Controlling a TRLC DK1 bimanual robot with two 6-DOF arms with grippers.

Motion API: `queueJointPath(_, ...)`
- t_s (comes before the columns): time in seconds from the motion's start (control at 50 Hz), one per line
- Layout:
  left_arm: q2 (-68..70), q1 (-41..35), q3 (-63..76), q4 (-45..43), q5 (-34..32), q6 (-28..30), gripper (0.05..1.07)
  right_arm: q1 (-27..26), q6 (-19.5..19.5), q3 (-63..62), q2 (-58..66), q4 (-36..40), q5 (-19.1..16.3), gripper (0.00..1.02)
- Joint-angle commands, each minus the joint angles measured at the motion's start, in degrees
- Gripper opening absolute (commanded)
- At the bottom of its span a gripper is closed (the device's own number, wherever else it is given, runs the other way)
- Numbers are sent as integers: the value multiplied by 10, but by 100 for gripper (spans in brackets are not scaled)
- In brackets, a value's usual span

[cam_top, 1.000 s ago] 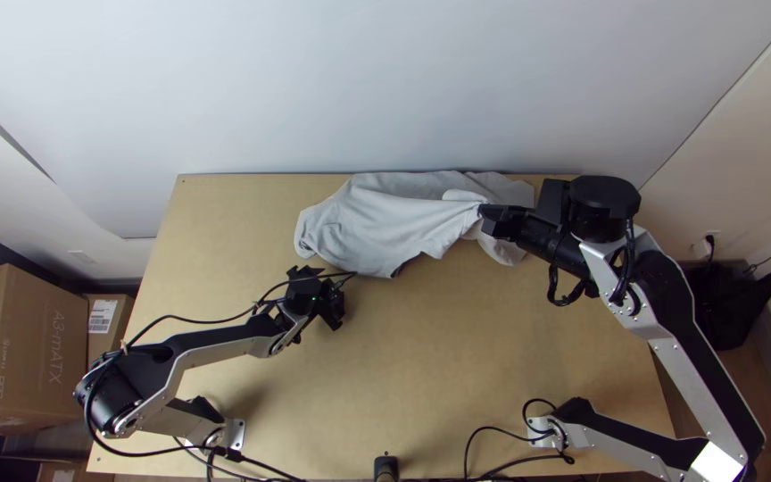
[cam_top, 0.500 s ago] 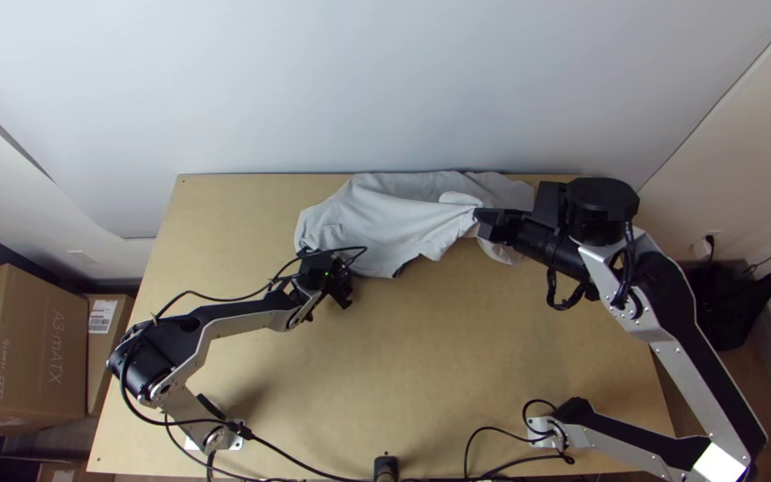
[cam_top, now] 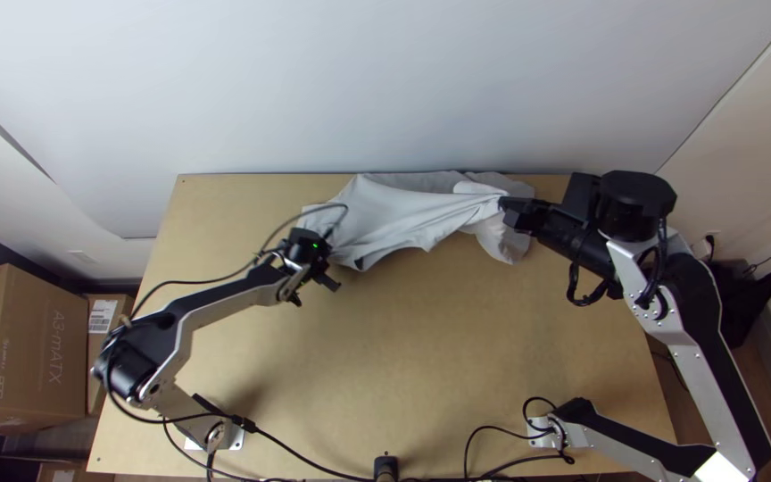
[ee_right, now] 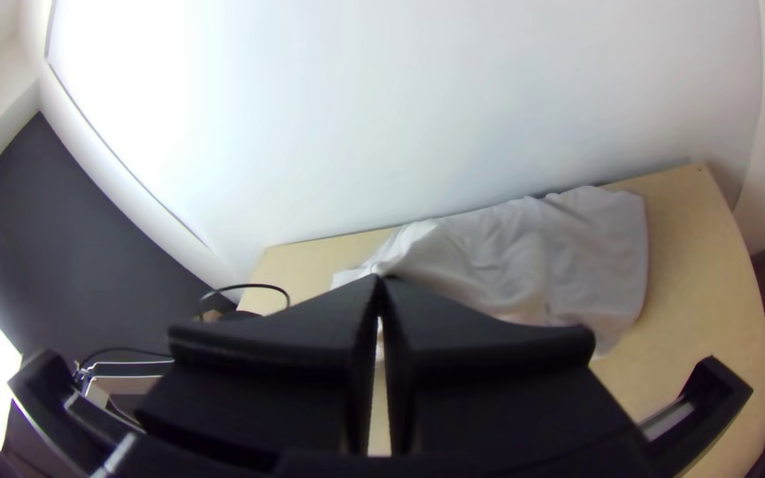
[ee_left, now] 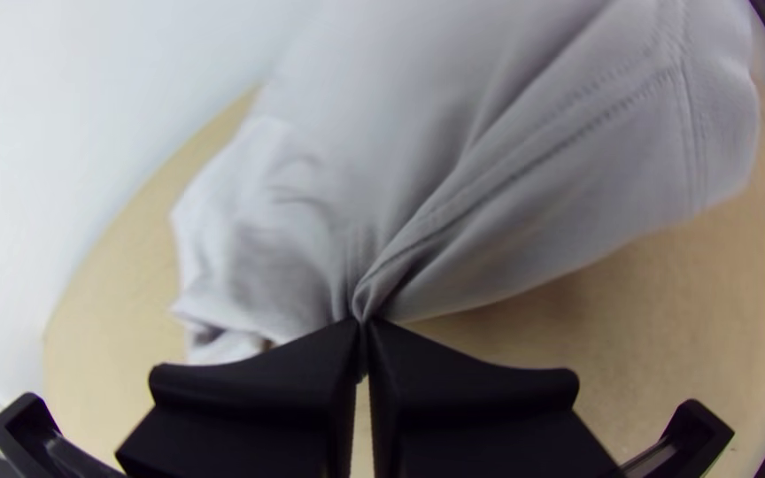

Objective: Fold the t-shirt

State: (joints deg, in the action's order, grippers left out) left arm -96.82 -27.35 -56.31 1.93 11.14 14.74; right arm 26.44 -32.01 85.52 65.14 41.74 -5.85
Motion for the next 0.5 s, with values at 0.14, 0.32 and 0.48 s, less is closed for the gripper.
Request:
queueJointPath(0.14, 164, 64, -105, 149, -5, -87, 8, -63, 55, 16, -18, -2, 4, 2)
queueJointPath(0.32, 267, 100, -166, 241, -5, -111, 8, -47, 91, 35, -12, -3, 19, 2)
queueJointPath(0.48, 357, 137, -192, 276, -4, -126, 7, 69, 147, 76, -5, -7, 73, 2)
